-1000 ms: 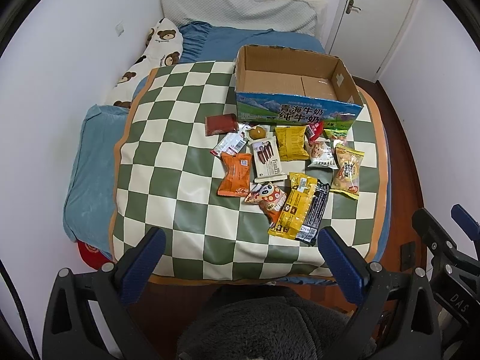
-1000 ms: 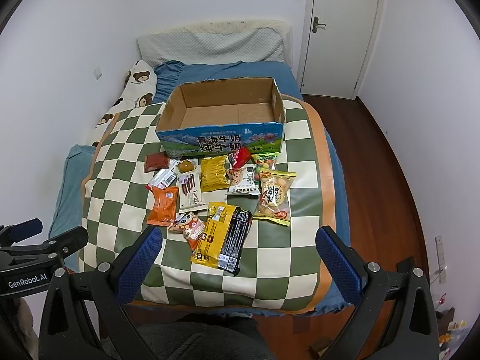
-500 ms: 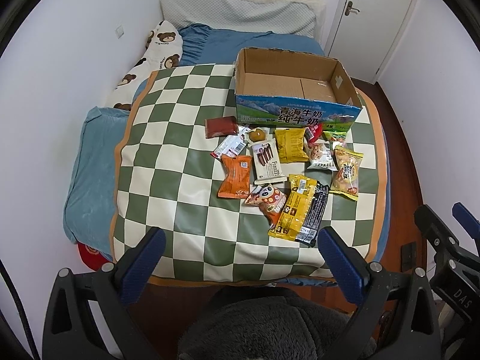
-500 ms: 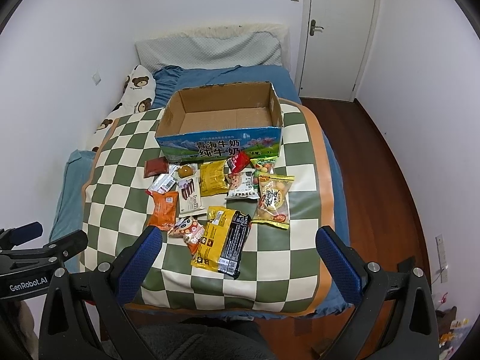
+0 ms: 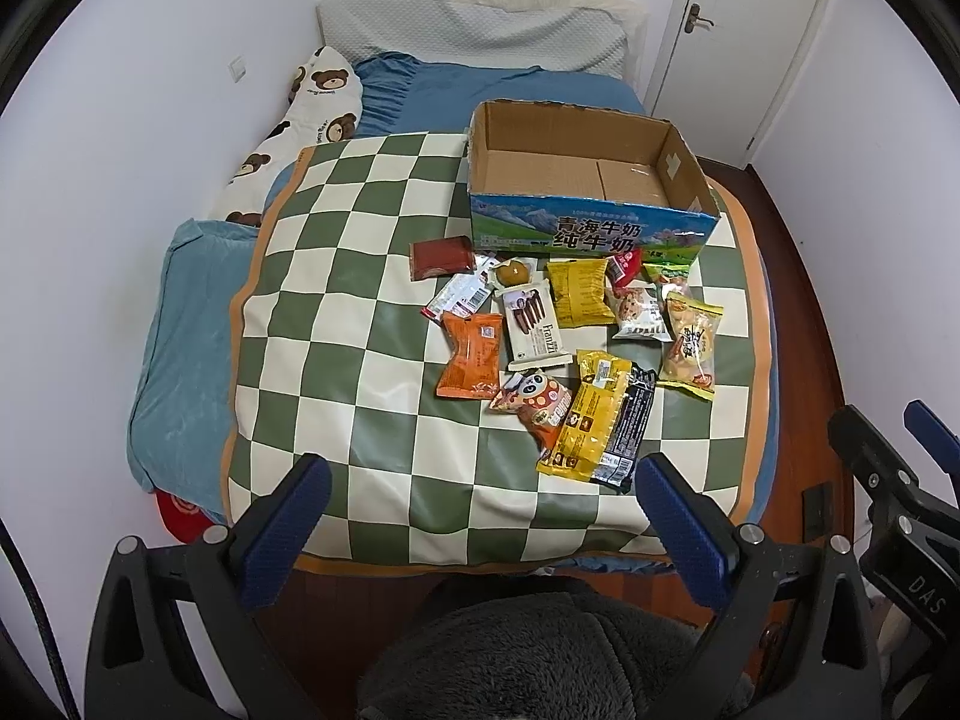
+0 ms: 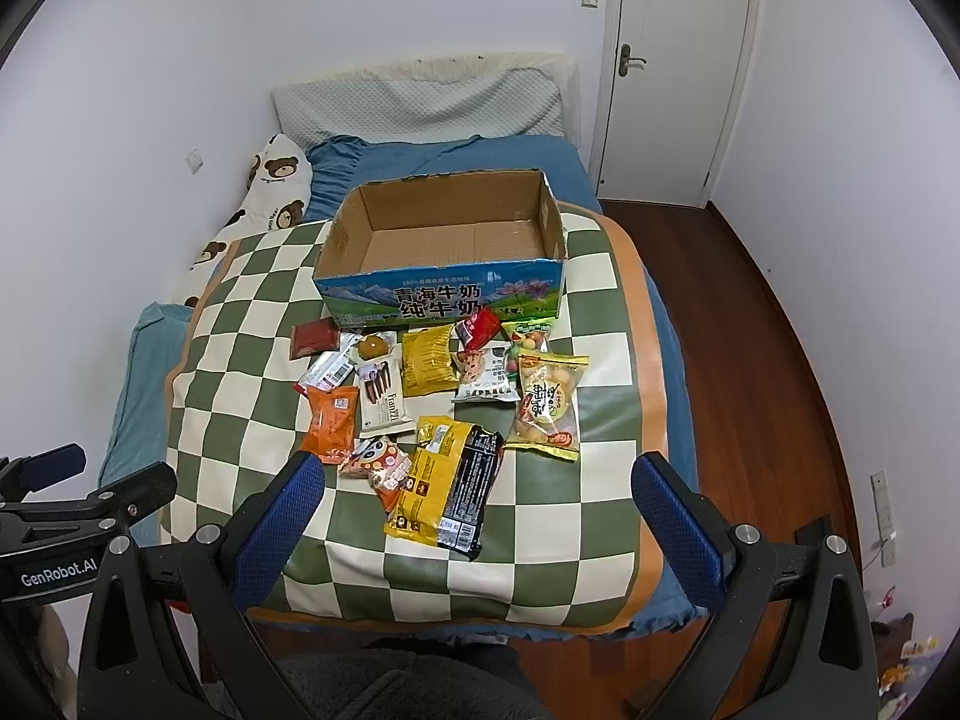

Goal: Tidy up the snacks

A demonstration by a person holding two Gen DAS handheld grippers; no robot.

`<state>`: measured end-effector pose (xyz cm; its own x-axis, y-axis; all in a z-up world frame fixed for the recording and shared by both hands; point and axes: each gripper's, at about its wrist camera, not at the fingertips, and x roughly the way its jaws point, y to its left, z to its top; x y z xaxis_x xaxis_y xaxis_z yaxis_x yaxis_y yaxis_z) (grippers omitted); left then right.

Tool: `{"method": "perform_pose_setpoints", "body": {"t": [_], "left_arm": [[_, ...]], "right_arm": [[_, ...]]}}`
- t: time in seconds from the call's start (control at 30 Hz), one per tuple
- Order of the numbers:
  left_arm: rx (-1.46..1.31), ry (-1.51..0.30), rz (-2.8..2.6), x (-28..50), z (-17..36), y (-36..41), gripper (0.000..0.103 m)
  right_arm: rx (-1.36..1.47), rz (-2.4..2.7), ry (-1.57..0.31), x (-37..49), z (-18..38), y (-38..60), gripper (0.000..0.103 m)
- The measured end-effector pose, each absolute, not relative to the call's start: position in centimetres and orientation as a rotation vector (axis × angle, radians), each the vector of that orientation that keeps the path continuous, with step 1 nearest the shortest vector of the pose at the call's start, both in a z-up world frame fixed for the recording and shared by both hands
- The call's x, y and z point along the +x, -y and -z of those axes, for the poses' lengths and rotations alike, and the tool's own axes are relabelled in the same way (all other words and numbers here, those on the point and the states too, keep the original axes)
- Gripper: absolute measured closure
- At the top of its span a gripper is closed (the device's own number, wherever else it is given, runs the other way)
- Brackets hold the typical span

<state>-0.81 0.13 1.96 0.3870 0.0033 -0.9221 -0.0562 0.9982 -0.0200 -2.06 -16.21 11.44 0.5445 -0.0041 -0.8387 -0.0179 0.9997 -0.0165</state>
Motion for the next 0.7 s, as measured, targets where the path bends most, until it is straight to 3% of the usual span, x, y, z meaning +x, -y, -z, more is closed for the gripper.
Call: {"method": "perform_pose_setpoints", "body": {"t": [0.7], "left_arm": [[-0.052, -1.164, -0.041, -0.91, -2.08, -0.08, 0.0]], "right_arm": [[-0.02, -0.01, -0.993, -2.41, -11.51, 16.11, 0.0]]}}
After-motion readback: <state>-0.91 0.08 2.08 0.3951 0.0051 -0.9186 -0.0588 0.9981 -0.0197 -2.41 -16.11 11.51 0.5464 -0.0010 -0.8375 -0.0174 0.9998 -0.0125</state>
